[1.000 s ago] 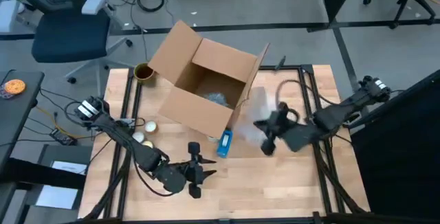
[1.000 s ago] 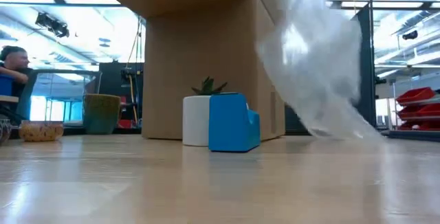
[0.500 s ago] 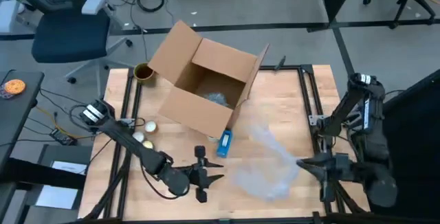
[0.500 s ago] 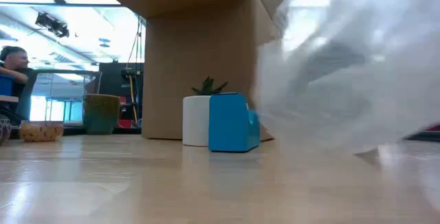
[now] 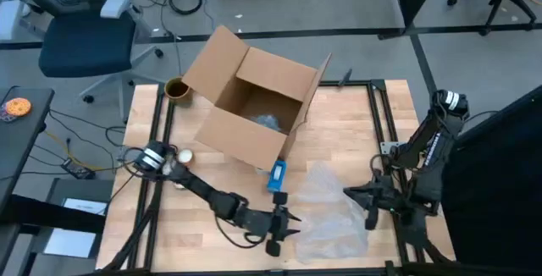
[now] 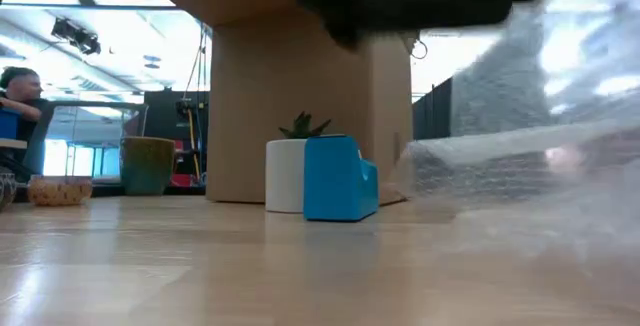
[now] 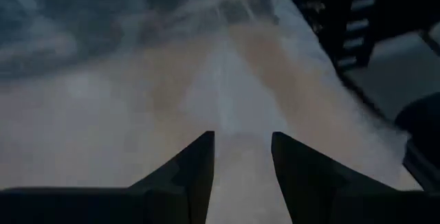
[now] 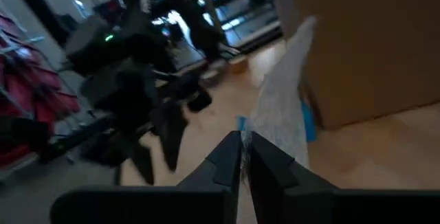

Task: Wrap mug
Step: Prepare the bubble wrap on the table

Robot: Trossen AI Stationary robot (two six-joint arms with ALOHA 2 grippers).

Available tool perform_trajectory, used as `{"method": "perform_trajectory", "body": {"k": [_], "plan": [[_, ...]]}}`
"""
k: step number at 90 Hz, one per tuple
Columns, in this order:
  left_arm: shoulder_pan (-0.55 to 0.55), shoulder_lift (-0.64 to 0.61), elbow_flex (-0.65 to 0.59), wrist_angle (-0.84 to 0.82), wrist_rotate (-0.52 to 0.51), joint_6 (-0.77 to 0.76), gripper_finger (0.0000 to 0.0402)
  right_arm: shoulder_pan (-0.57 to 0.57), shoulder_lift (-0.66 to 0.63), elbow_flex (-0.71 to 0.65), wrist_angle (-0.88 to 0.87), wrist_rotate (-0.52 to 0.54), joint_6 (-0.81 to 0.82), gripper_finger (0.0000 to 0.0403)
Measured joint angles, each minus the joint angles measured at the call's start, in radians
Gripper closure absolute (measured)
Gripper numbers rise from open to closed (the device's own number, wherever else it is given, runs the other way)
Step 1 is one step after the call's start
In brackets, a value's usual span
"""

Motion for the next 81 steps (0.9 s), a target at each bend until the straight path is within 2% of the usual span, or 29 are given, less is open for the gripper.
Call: {"method": "perform_trajectory", "body": {"k": [7, 17, 28, 37, 59, 81], "plan": [[0.008, 0.046, 0.042, -0.006, 0.036, -0.005, 0.0271, -0.03, -0.024, 0.025, -0.02, -0.016, -0.081, 0.0403], [0.016, 0.094, 0.088, -0.005, 0.053, -0.004, 0.0271, -0.051, -0.076, 0.079, -0.02, -0.007, -0.283, 0.0403], [0.034, 0.123, 0.11, 0.0, 0.05, -0.007, 0.0271, -0.057, -0.126, 0.143, -0.01, 0.04, -0.502, 0.0403], [0.052, 0.141, 0.111, 0.0, 0.044, -0.031, 0.0271, -0.057, -0.159, 0.157, -0.009, 0.07, -0.605, 0.0403], [0.074, 0.202, 0.11, -0.106, 0.112, -0.104, 0.0271, -0.065, -0.202, 0.157, -0.026, 0.185, -0.695, 0.0403], [0.074, 0.158, 0.112, -0.327, 0.116, -0.187, 0.0271, -0.118, -0.223, 0.157, -0.1, 0.186, -0.682, 0.0403]]}}
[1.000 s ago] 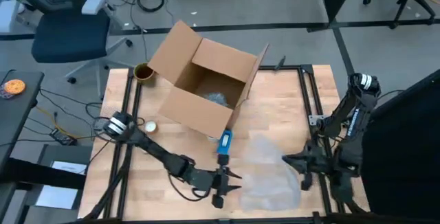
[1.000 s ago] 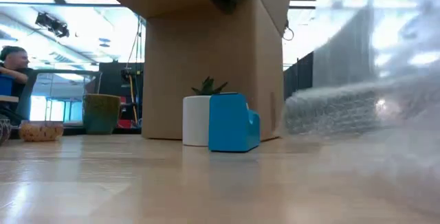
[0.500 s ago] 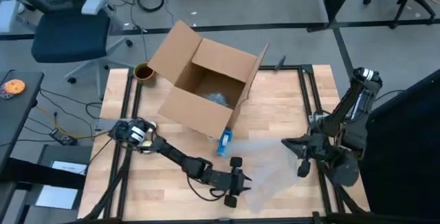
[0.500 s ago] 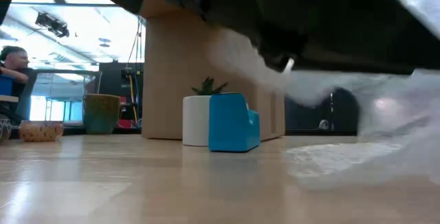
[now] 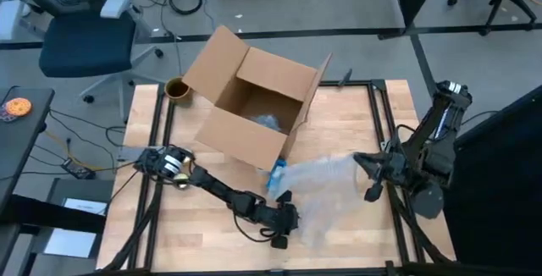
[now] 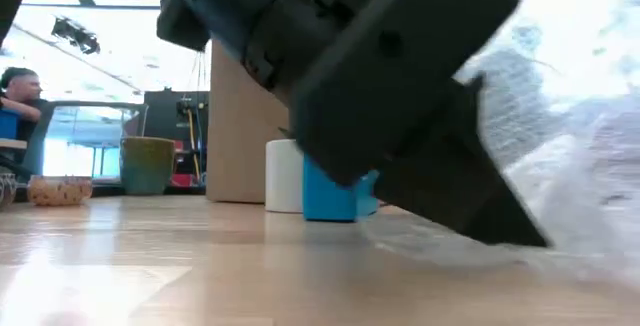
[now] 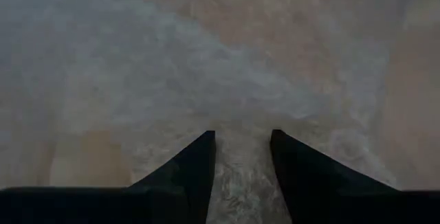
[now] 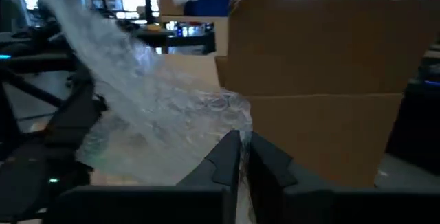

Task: Wrap mug
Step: Prepare the bubble wrap on the table

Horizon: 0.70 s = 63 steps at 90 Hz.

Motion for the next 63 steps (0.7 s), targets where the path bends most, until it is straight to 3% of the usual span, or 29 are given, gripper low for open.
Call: {"method": "perform_trajectory", "body": {"k": [15, 50, 63], "plan": [[-0.018, -0.079, -0.007, -0.186, -0.002, -0.001, 0.0271, -0.083, 0.012, -0.019, -0.081, -0.162, 0.174, 0.0403], [-0.114, -0.165, -0.005, -0.589, -0.016, -0.15, 0.0271, -0.2, 0.16, -0.185, -0.218, -0.759, 0.746, 0.0403], [-0.141, -0.167, -0.006, -0.639, -0.022, -0.193, 0.0271, -0.2, 0.235, -0.199, -0.223, -0.991, 0.789, 0.0391]]}}
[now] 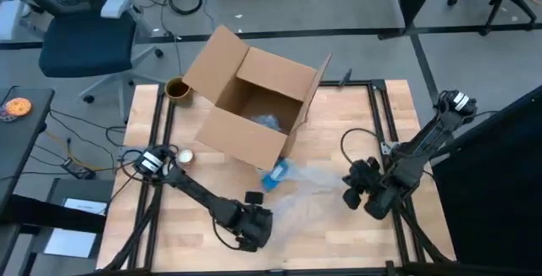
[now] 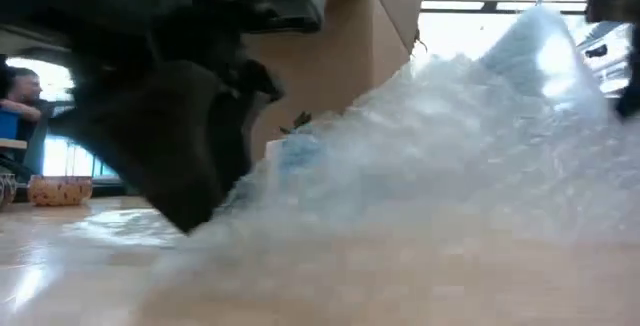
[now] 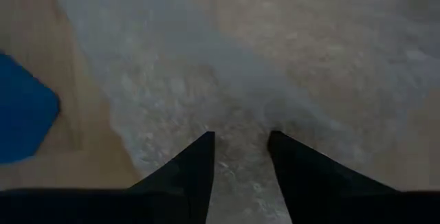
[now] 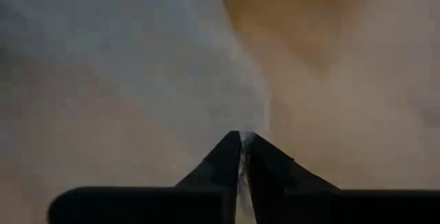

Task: Wrap mug
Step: Prepare the bubble wrap on the table

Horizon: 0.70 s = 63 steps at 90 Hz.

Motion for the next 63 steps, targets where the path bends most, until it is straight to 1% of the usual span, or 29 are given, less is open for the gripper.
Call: {"method": "perform_trajectory", "body": {"k": [9, 17, 31, 45, 54, 63], "plan": [[-0.011, 0.0, 0.002, -0.005, 0.001, 0.0, 0.0271, 0.0, 0.025, 0.001, 0.001, -0.129, -0.008, 0.0368], [-0.019, 0.001, 0.02, -0.054, 0.026, 0.007, 0.0271, 0.0, 0.024, 0.027, -0.062, -0.26, -0.022, 0.0341], [-0.031, 0.005, 0.081, -0.256, 0.077, 0.01, 0.0271, 0.013, 0.006, 0.122, -0.202, -0.36, -0.014, 0.03], [-0.043, 0.007, 0.124, -0.348, 0.093, 0.045, 0.0271, 0.038, -0.011, 0.255, -0.337, -0.358, -0.015, 0.0282], [-0.045, 0.007, 0.141, -0.361, 0.16, 0.088, 0.0271, 0.057, -0.011, 0.319, -0.346, -0.284, -0.019, 0.0282], [-0.045, 0.007, 0.184, -0.413, 0.206, 0.106, 0.0271, 0.075, -0.011, 0.352, -0.299, -0.194, -0.043, 0.0284]]}}
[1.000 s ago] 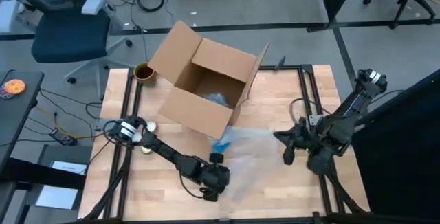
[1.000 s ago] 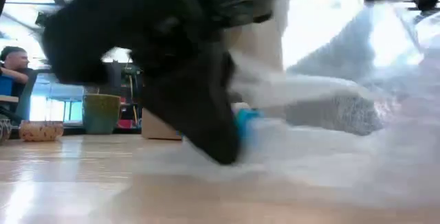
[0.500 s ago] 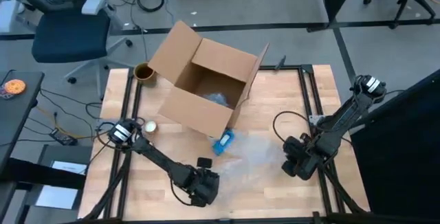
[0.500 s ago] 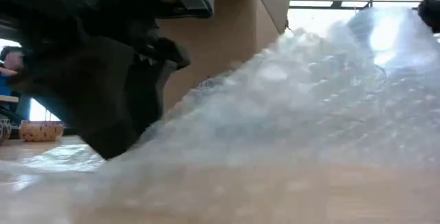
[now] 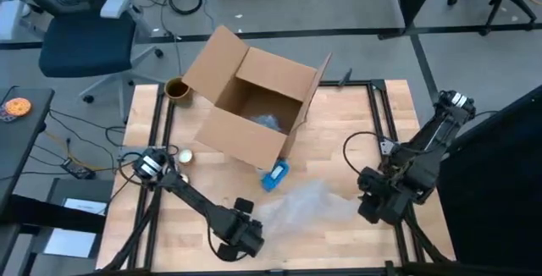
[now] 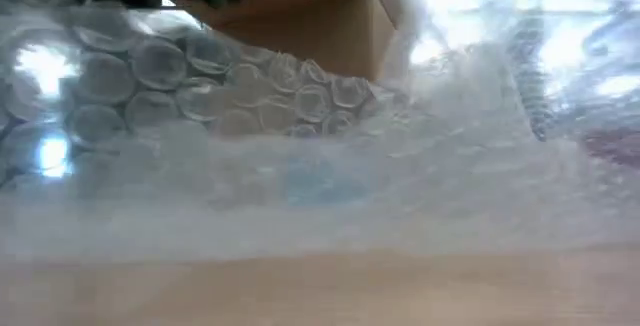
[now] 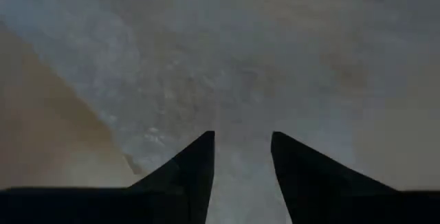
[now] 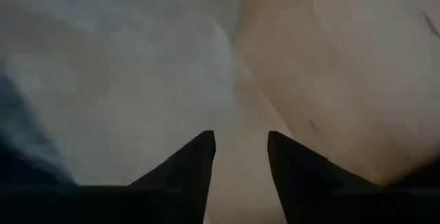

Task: Wrap mug
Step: Prepare the bubble wrap on the table

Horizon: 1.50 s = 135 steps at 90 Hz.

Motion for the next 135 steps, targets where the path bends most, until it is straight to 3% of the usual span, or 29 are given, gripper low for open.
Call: {"method": "perform_trajectory", "body": {"k": [22, 36, 56, 89, 108, 135], "plan": [[-0.001, -0.003, 0.141, -0.143, 0.006, 0.002, 0.0271, 0.037, 0.014, 0.004, 0.175, 0.125, -0.104, 0.0285], [-0.006, -0.003, 0.206, -0.098, -0.031, -0.011, 0.0271, 0.044, 0.047, 0.004, 0.351, 0.207, -0.265, 0.0286], [-0.026, -0.003, 0.176, 0.11, -0.113, 0.06, 0.0271, 0.046, 0.219, 0.005, 0.663, 0.28, -0.551, 0.0285], [-0.024, -0.003, 0.088, 0.173, -0.177, 0.011, 0.0271, -0.017, 0.518, 0.015, 1.025, 0.37, -0.933, 0.0285], [-0.035, -0.003, -0.021, 0.231, -0.178, -0.053, 0.0271, -0.063, 0.639, 0.158, 0.925, 0.384, -0.97, 0.0285], [-0.051, -0.007, -0.16, 0.348, -0.183, -0.173, 0.0271, -0.099, 0.84, 0.521, 0.406, 0.411, -0.936, 0.027]]}}
